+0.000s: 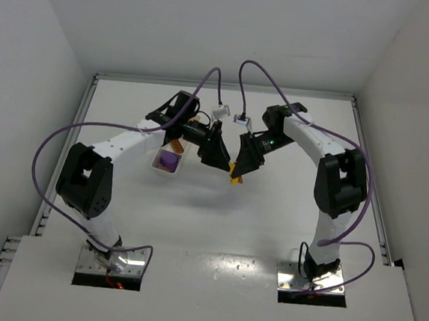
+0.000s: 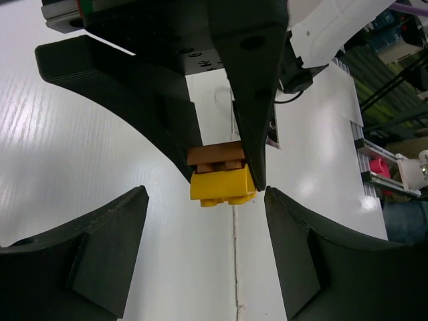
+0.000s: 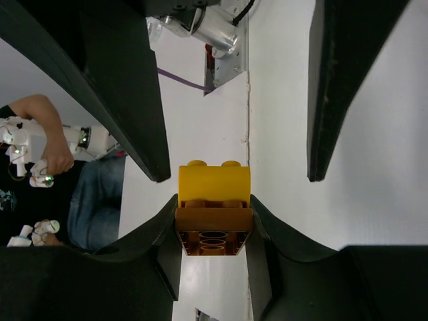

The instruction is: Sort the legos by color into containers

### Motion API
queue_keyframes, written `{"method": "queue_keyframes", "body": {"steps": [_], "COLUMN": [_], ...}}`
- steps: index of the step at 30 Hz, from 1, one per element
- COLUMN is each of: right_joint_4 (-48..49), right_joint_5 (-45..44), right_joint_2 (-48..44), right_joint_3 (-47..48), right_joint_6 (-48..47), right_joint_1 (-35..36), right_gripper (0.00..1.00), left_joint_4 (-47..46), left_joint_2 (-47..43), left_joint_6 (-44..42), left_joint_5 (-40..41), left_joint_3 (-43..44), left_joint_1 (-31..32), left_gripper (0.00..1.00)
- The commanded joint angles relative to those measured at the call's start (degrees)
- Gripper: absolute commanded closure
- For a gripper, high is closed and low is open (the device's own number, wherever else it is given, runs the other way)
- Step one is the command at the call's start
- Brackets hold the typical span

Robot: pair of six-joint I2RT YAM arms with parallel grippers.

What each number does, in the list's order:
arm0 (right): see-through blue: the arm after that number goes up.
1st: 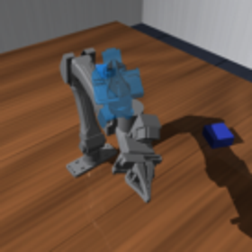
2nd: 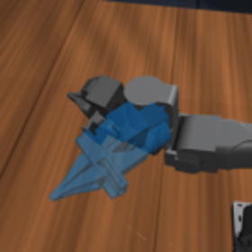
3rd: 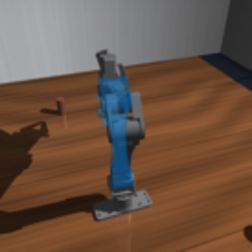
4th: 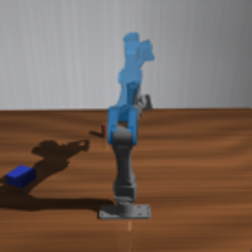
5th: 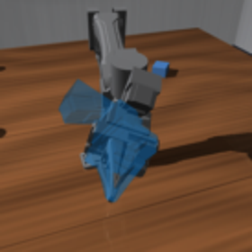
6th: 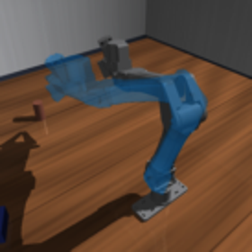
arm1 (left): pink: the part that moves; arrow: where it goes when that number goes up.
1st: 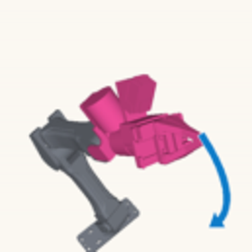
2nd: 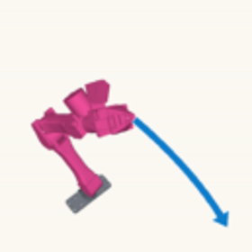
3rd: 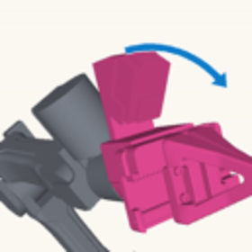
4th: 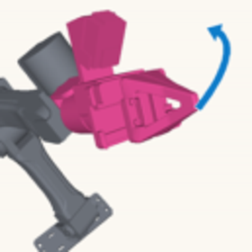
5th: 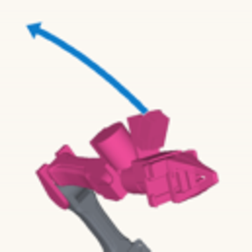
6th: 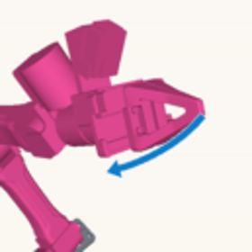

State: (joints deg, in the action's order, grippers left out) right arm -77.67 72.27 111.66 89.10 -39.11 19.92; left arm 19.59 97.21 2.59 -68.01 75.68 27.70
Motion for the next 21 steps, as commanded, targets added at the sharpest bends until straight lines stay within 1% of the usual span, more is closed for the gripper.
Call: {"method": "queue_keyframes", "body": {"steps": [1, 5, 8, 9, 10, 13, 17, 21], "right_joint_4": [-2.93, -2.93, -2.93, -2.93, -2.93, -2.93, -2.93, -2.93], "right_joint_5": [0.77, 0.25, 0.24, 0.24, -0.28, -0.29, -0.29, -0.29], "right_joint_2": [0.67, 0.67, 0.67, 0.67, 0.67, 0.67, 0.67, 0.67], "right_joint_3": [2.75, 3.27, 3.27, 3.27, 3.27, 3.27, 3.27, 3.27], "right_joint_6": [-2.03, -2.02, -2.02, -2.02, -2.02, -2.02, -2.02, -2.02], "right_joint_1": [0.73, 1.26, 1.79, 1.79, 1.79, 1.79, 1.79, 1.79], "right_gripper": [0.98, 0.98, 0.98, 0.98, 0.98, 0.98, 0.98, 0.98], "left_joint_4": [-1.75, -1.75, -2.28, -2.28, -2.28, -2.28, -2.28, -2.28], "left_joint_2": [0.17, 0.17, 0.17, 0.17, 0.17, 0.17, 0.7, 0.7], "left_joint_6": [0.57, 0.57, 0.57, 0.57, 0.57, 0.57, 0.57, 0.57], "left_joint_5": [-0.28, -0.28, -0.28, -0.28, -0.28, -0.81, -0.81, -3.88], "left_joint_3": [2.19, 2.19, 2.19, 2.19, 2.19, 2.19, 2.19, 2.19], "left_joint_1": [0.94, 1.47, 1.48, 1.48, 1.48, 1.48, 2.0, 2.0], "left_gripper": [0.24, 0.24, 0.28, 0.28, 0.31, 0.35, 0.44, 0.5]}}
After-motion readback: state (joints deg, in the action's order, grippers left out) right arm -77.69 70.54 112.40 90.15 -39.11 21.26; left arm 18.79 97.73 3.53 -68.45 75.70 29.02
